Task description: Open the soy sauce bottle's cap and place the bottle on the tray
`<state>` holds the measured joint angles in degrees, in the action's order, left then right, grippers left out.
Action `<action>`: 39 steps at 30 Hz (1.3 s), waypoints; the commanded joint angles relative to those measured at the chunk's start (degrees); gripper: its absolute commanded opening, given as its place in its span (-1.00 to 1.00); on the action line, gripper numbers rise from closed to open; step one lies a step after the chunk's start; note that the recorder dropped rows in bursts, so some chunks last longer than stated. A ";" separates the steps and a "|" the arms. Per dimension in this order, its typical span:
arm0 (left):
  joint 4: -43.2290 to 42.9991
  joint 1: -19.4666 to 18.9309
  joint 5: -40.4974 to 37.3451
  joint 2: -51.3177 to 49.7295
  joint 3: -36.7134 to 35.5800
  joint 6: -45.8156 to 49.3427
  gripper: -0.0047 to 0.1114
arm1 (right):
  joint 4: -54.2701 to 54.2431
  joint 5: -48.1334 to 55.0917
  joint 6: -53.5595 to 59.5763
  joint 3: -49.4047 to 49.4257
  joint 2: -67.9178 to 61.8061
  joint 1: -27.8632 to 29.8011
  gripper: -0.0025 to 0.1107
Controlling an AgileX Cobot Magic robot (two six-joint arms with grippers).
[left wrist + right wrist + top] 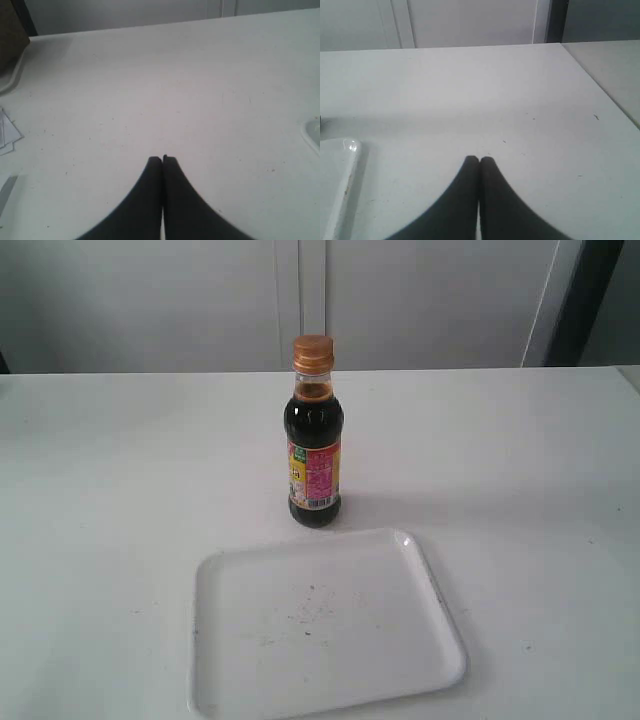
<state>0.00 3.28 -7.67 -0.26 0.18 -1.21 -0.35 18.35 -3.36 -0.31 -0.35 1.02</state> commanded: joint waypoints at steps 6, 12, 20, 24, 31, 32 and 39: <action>4.05 0.20 4.90 0.26 -0.18 -0.50 -0.92 | 0.02 -0.47 -0.06 0.31 0.35 0.15 -0.96; 9.91 0.20 13.34 0.26 -0.18 -0.80 -0.92 | 0.02 -0.47 -0.06 0.31 0.35 0.15 -0.96; 4.91 0.20 24.94 0.26 -0.18 -8.46 -0.92 | 0.02 -1.76 -0.06 0.31 0.35 0.15 -0.96; 0.00 0.20 26.47 0.26 -0.10 -13.01 -0.92 | 0.02 -1.76 -0.06 0.31 0.35 0.15 -0.96; -5.49 0.20 28.01 -4.43 5.22 -14.89 -0.92 | 0.02 -1.76 -0.06 0.31 0.35 0.15 -0.96; -7.18 0.20 29.37 -5.92 5.88 -16.25 -0.92 | 0.02 -1.76 -0.06 0.31 0.35 0.15 -0.96; -20.50 0.20 40.41 -19.06 10.51 -27.66 -0.92 | 0.02 -1.76 -0.06 0.31 0.35 0.15 -0.96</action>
<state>-15.21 3.28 27.39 -14.91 8.97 -24.77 -0.35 17.21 -3.36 -0.31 -0.35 1.02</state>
